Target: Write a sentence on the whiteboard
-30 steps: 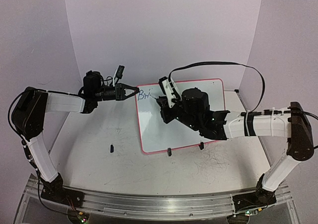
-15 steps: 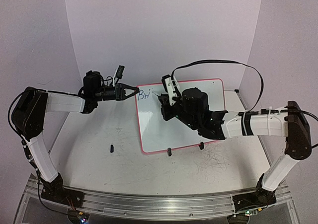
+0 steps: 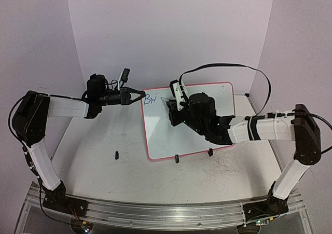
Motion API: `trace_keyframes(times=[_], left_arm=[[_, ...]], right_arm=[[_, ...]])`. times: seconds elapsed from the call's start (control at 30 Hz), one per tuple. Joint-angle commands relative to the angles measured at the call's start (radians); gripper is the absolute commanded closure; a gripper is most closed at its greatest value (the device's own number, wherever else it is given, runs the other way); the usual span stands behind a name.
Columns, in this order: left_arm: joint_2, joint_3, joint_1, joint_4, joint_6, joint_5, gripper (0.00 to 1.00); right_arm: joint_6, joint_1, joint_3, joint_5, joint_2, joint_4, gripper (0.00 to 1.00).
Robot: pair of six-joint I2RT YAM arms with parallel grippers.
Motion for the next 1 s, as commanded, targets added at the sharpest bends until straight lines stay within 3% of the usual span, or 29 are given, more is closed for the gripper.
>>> trace_keyframes(times=[0.0, 0.97], left_arm=[[-0.016, -0.006, 0.004, 0.014, -0.025, 0.009, 1.00], [-0.010, -0.003, 0.004, 0.013, -0.026, 0.013, 1.00]], right_arm=[[0.005, 0.002, 0.038, -0.004, 0.016, 0.050, 1.00], [0.012, -0.002, 0.040, -0.028, 0.042, 0.019, 1.00]])
